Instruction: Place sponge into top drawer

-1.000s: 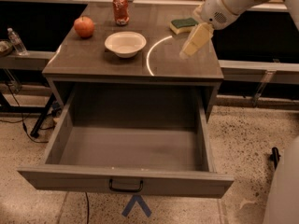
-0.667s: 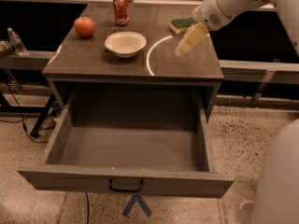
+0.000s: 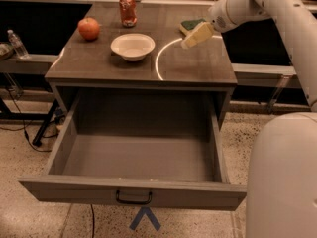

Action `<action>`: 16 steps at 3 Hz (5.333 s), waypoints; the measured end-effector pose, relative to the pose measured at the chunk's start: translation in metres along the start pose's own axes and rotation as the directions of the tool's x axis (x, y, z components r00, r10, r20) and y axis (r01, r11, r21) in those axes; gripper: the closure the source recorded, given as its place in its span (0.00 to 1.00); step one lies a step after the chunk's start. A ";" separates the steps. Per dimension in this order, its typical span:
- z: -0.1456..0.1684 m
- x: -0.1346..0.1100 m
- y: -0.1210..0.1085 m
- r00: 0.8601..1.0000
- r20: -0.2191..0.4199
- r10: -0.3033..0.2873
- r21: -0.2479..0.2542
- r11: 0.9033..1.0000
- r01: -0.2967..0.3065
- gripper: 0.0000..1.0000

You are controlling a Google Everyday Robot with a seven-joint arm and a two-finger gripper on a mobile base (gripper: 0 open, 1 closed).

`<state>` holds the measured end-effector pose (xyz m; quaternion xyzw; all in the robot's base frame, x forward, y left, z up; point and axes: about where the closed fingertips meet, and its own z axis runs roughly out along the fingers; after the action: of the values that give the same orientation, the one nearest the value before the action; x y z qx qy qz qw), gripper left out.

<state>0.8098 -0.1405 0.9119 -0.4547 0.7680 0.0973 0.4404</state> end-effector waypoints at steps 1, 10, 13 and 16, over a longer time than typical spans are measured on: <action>0.028 0.008 -0.047 0.995 0.063 0.078 0.133 0.987 -0.086 0.00; -0.030 -0.070 -0.077 0.965 0.257 0.044 0.295 0.948 -0.121 1.00; -0.237 -0.109 -0.063 0.902 0.430 0.040 0.488 0.830 -0.270 1.00; -0.274 -0.036 -0.007 0.959 0.282 -0.013 0.355 0.931 -0.091 1.00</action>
Offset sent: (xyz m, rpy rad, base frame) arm 0.1106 -0.0513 -0.0224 0.1156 -0.1732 -0.3352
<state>0.6612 -0.2727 1.1039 -0.3315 0.7118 0.0253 0.6187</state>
